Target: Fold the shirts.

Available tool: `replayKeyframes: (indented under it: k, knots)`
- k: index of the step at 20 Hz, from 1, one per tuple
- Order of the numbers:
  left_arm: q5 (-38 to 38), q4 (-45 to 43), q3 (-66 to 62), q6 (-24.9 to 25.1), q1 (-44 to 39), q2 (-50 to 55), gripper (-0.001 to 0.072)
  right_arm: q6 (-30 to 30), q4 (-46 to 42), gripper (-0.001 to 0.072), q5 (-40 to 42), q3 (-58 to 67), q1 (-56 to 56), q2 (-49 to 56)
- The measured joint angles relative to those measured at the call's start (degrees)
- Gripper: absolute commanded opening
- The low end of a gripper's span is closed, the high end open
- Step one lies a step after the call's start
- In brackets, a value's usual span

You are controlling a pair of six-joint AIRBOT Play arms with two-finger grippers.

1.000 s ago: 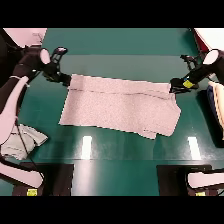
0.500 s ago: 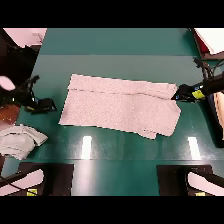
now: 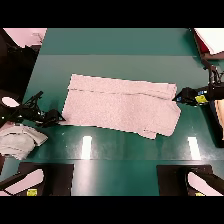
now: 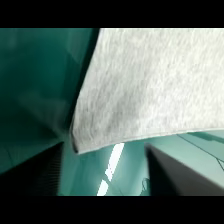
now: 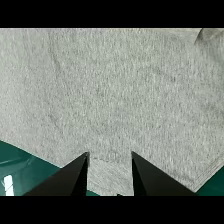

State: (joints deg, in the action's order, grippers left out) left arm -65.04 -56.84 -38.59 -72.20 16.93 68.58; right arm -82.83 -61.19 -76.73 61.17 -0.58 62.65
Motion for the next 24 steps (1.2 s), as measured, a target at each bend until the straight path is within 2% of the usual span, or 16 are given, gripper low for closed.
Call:
replayKeyframes:
  k: [2,3,9,10,11,15,21,24]
  knots:
    - [1.31,0.57,0.42,0.15,0.07,-0.02,0.0212,0.0,-0.24,0.0303,-0.76,-0.13,0.0,-0.24]
    - [1.92,1.11,0.5,0.15,0.07,-0.07,0.0024,0.0,-0.66,0.0303,-1.31,-0.2,0.0,-0.31]
    - [2.95,2.91,-1.81,0.59,0.07,-0.7,0.002,-2.05,-4.85,0.0305,-4.52,-7.17,1.57,-2.47]
    - [2.84,3.04,-2.6,0.74,0.07,-0.96,0.002,-2.93,-5.29,0.0323,-4.74,-10.03,2.71,-3.52]
    - [2.54,3.06,-3.45,0.98,0.07,-1.18,0.002,-3.8,-5.49,0.0388,-5.05,-12.92,3.87,-4.63]
    - [1.99,3.15,-5.4,1.55,-0.28,-1.64,0.002,-6.14,-4.28,0.0399,-5.44,-24.39,8.33,-9.18]
    - [1.81,3.26,-6.05,2.08,-3.43,-1.75,0.002,-6.97,3.04,0.0395,2.64,-34.53,9.05,-10.23]
    - [1.57,3.13,-6.1,2.14,-4.09,-1.75,0.0021,-7.08,4.79,0.0352,6.8,-35.74,6.84,-7.65]
